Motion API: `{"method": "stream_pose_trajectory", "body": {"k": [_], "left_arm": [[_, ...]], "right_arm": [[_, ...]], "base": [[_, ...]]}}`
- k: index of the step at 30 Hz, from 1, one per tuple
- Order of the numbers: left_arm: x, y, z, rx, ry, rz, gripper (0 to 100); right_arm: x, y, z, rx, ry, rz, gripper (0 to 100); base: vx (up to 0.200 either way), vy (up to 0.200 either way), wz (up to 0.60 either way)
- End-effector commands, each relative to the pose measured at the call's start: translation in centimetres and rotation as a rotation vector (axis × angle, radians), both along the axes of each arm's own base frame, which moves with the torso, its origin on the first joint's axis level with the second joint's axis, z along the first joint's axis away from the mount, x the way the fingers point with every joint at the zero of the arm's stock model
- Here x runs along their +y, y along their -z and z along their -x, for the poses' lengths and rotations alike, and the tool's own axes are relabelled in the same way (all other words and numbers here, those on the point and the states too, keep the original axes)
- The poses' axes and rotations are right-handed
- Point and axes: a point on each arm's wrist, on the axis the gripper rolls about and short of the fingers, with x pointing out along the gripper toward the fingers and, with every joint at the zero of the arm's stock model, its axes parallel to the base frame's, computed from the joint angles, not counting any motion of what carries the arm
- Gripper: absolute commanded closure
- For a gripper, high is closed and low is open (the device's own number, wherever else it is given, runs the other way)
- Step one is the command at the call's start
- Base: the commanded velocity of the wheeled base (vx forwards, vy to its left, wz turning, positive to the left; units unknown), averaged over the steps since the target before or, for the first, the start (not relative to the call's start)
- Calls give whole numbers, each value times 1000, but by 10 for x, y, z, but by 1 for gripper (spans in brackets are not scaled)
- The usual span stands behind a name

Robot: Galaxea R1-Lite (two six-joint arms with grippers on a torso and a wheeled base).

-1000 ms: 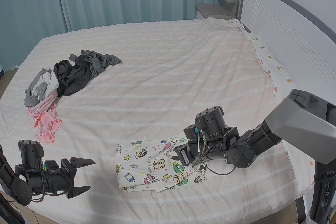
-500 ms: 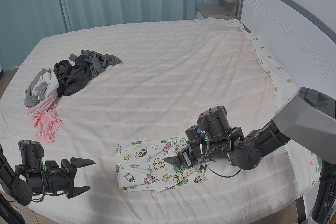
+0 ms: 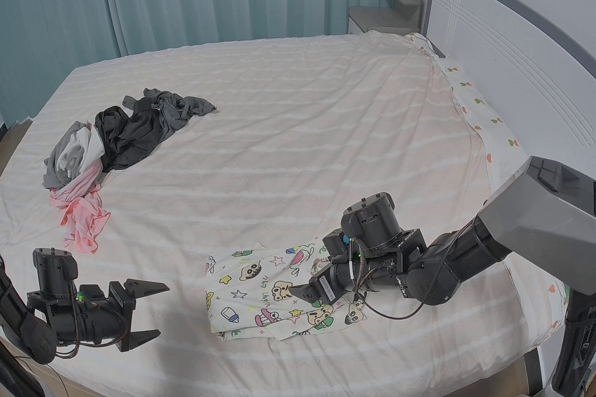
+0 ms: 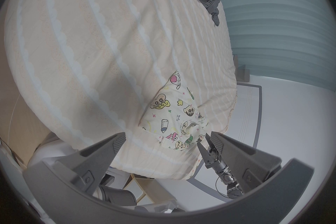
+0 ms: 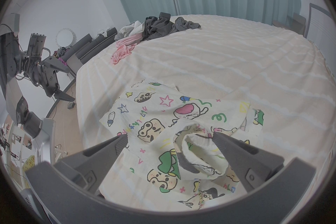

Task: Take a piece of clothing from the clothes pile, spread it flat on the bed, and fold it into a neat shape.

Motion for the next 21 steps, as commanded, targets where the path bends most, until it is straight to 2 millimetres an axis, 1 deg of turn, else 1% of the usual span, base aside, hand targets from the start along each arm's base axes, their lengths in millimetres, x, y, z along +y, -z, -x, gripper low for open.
{"method": "stream_pose_trajectory", "body": {"k": [1,3,4,7,11,15,17,18,21], "left_arm": [[0,0,0,2,0,0,0],[0,0,0,2,-2,-1,0],[0,0,0,1,0,-1,0],[0,0,0,2,0,0,0],[0,0,0,1,0,-1,0],[0,0,0,1,0,-1,0],[0,0,0,1,0,-1,0],[0,0,0,1,0,-1,0],[0,0,0,1,0,-1,0]], "right_arm": [[2,8,-1,12,-1,13,0],[2,14,-2,14,12,29,0],[2,15,-3,14,19,32,100],[-2,16,-2,20,30,39,100],[-15,11,2,27,54,46,100],[-26,9,0,30,80,45,100],[-27,8,0,30,82,45,100],[-34,8,3,41,93,49,100],[-41,9,12,63,94,61,100]], "base": [[0,0,0],[0,0,0],[0,0,0],[0,0,0],[0,0,0],[0,0,0],[0,0,0],[0,0,0],[0,0,0]]}}
